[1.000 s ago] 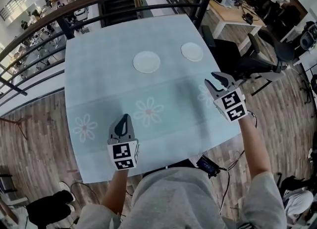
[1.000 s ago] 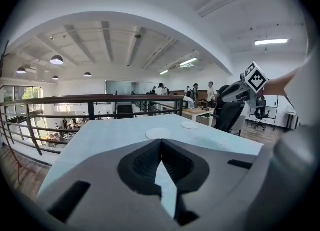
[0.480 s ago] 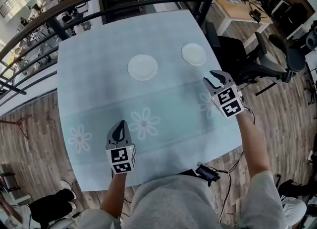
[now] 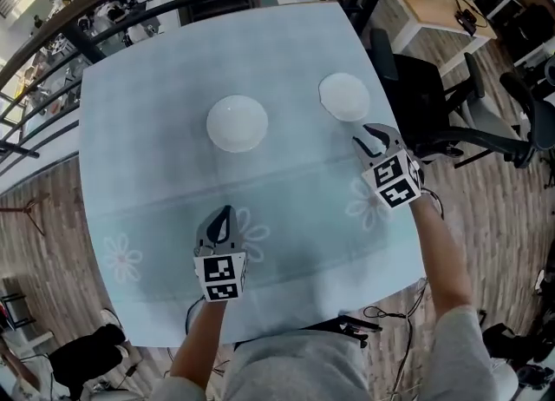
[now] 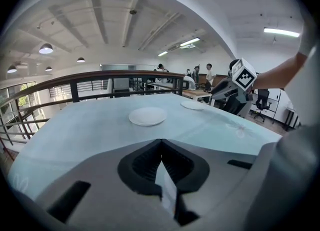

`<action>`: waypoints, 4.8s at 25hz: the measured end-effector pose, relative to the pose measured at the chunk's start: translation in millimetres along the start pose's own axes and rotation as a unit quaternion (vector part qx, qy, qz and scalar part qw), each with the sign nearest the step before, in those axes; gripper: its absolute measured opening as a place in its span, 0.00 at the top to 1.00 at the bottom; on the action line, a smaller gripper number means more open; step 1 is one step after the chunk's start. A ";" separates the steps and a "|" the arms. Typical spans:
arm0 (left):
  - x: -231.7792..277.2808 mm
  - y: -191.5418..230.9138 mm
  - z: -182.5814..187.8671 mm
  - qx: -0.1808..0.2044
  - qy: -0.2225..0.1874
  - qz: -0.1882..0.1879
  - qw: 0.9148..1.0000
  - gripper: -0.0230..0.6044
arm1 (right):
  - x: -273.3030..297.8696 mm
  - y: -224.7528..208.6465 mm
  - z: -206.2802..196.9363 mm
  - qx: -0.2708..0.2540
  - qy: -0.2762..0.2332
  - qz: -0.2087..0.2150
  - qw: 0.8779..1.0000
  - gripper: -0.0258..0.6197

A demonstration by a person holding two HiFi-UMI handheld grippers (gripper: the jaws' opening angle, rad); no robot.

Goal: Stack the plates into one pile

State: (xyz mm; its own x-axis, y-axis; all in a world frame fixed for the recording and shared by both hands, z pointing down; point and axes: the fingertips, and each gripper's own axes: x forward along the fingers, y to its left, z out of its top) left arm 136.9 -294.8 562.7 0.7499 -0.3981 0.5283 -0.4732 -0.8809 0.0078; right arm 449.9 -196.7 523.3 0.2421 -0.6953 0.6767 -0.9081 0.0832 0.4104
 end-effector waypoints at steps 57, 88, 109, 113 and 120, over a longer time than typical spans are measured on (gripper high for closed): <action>-40.5 14.6 5.3 0.006 -0.008 0.003 1.000 0.93 | 25.6 7.8 29.9 -0.182 0.062 -0.025 0.981 0.92; -160.0 95.1 -61.8 -0.037 0.012 0.096 0.995 0.93 | 112.3 188.2 158.0 -0.280 -0.016 0.033 0.959 0.92; -201.5 83.4 -59.5 -0.031 -0.014 0.085 0.996 0.93 | 16.8 192.7 161.2 -0.066 -0.073 0.062 0.993 0.72; -208.4 66.5 -37.2 -0.016 -0.036 0.056 0.998 0.93 | -83.4 169.9 163.0 -0.045 -0.132 0.014 0.990 0.89; -242.6 28.5 2.5 -0.001 -0.091 0.015 0.996 0.93 | -256.3 163.2 133.3 0.100 -0.214 -0.049 0.970 0.92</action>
State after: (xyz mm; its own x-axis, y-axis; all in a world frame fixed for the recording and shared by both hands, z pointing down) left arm -57.4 -223.9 432.6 0.8067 -0.4643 0.3656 -0.4976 -0.8674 -0.0038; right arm 194.1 -100.1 335.4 0.2050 -0.9294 0.3068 -0.9463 -0.1081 0.3047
